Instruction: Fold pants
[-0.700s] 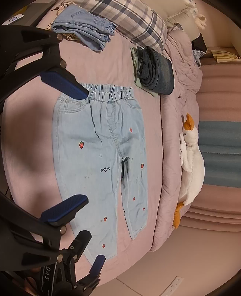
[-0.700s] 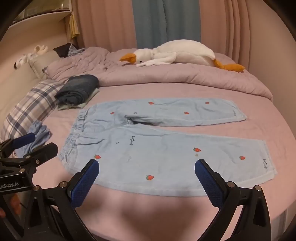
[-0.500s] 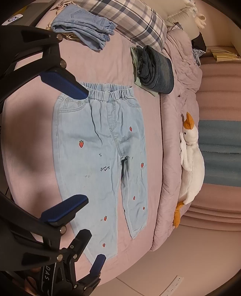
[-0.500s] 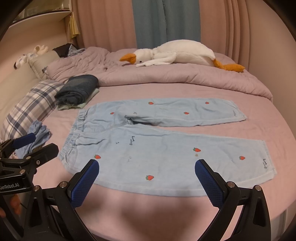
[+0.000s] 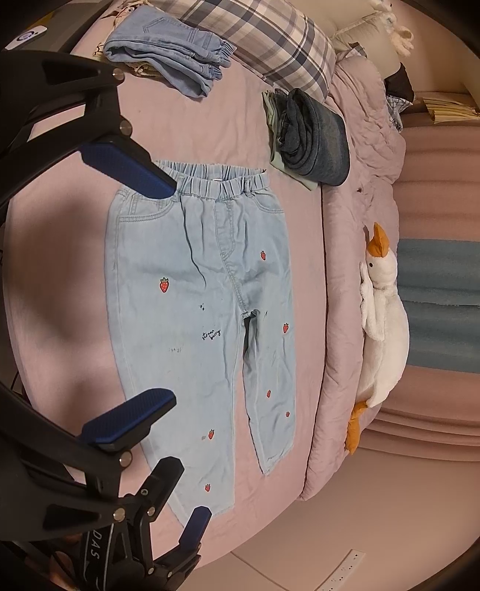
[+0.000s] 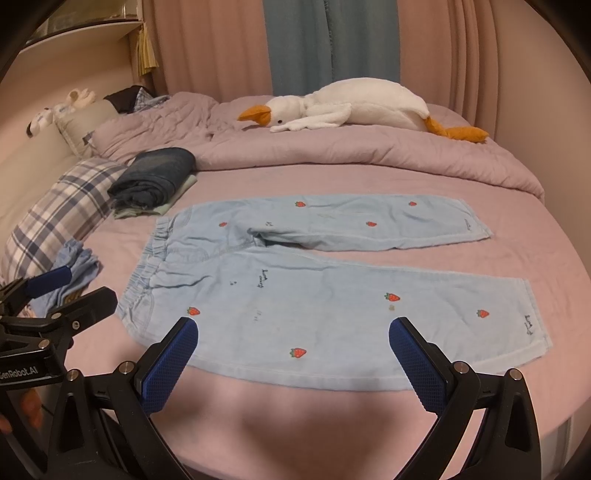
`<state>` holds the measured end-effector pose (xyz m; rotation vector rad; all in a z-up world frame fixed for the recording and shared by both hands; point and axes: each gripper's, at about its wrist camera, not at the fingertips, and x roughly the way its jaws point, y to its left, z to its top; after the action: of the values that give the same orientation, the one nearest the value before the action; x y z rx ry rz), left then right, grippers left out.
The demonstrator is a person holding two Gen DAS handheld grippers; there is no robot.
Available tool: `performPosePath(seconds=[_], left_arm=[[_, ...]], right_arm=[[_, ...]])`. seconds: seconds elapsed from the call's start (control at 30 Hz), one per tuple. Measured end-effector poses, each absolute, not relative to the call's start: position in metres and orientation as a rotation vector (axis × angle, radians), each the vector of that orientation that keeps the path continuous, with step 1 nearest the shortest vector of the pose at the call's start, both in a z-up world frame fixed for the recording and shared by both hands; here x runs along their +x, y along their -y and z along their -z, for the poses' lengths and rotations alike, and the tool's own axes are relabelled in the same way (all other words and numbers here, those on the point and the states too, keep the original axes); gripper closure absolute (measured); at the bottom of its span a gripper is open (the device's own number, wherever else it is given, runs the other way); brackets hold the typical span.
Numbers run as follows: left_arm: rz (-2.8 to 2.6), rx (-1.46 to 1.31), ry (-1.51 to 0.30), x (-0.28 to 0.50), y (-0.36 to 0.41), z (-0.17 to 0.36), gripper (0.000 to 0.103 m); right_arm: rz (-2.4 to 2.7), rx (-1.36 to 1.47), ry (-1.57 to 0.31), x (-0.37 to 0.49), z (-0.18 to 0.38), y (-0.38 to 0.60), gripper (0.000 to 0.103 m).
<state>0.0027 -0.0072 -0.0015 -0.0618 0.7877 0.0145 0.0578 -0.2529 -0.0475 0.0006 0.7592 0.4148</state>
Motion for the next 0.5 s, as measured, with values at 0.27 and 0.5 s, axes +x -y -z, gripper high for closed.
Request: performPosePath(seconds=[0.27, 0.5], left_arm=[[-0.014, -0.048, -0.783, 0.0019, 0.0064, 0.0052, 0.000], [-0.025, -0.028, -0.832, 0.0031, 0.0029, 0.0091, 0.000]], right_arm=[[-0.414, 0.001, -0.766, 0.0570, 0.0480, 0.2520, 0.000], [-0.409, -0.002, -0.770, 0.0574, 0.0503, 0.2501, 0.000]])
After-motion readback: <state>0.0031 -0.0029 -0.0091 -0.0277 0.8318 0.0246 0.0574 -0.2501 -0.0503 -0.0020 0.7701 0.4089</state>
